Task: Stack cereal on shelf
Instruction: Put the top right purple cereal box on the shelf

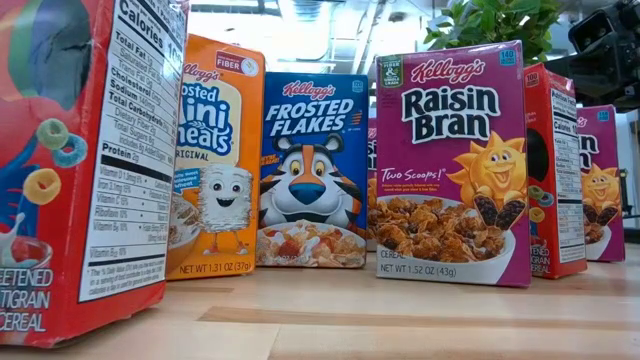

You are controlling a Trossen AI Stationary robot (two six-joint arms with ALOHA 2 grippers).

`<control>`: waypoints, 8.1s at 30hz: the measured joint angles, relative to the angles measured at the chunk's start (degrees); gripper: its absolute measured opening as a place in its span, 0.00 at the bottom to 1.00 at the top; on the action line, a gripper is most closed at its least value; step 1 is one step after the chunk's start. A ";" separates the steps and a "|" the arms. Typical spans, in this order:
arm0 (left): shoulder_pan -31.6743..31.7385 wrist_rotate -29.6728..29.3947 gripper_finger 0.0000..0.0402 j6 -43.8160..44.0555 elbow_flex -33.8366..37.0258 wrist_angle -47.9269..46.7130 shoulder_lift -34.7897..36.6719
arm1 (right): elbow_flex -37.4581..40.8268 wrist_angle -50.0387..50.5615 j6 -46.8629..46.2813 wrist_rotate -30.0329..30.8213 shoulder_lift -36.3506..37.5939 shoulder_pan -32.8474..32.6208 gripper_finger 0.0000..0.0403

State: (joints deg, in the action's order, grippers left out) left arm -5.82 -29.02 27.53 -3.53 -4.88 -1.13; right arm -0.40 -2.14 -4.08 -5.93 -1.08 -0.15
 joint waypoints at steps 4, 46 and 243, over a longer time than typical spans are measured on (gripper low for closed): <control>0.02 -8.54 0.00 -0.03 0.00 0.34 0.47 | 0.00 0.01 -0.02 0.00 0.00 -0.01 0.33; -0.02 -13.25 0.01 22.44 -0.14 3.86 0.37 | -0.04 -4.12 -30.32 4.63 0.00 0.01 0.36; -0.02 -5.91 0.74 14.07 -0.48 17.24 0.39 | -134.59 64.10 32.91 7.21 -130.98 17.49 0.60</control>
State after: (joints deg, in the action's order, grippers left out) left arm -5.85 -34.94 41.60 -4.01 12.36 -0.73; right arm -135.00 61.96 28.84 1.28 -132.06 17.34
